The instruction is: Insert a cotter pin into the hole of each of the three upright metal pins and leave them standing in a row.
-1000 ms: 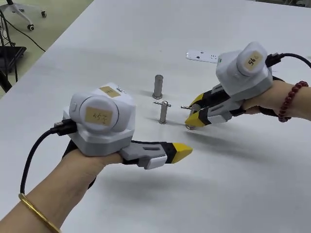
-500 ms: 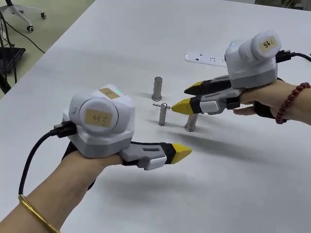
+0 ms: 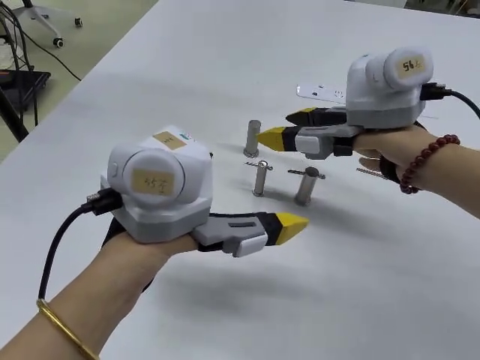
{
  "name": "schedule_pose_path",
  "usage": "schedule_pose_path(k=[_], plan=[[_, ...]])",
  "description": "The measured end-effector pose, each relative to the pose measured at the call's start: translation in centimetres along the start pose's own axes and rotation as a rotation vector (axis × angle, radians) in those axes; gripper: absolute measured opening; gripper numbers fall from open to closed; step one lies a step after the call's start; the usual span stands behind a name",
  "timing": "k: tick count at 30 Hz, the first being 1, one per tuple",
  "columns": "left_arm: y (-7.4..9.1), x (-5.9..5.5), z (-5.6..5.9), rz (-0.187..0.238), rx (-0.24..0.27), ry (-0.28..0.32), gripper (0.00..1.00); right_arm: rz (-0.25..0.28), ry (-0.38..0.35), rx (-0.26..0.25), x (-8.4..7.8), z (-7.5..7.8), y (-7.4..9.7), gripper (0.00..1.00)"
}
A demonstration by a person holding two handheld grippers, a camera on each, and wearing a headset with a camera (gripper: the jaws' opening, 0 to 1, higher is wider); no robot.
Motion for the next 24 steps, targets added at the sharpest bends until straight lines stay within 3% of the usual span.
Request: schedule_pose_path(k=[5,24], plan=[[-0.1,-0.3,-0.1,-0.032,-0.001,-0.005,0.99,-0.018,0.014,-0.053,-0.7,0.6,-1.4,0.38],[-0.2,-0.5,0.7,-0.059,-0.021,-0.046,0.99,-0.077,0.0,-0.087,-1.3,0.8,-5.1,0.24]])
Point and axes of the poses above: the centre of the closed fingertips' face, and the gripper's own axes: y roughly backward along the fingers, z roughly to its right, x roughly out of its top, the point moved 5 cm from there along y, roughly backward along the fingers, and after that the axes turned 14 degrees about y, right-handed, at the moved point
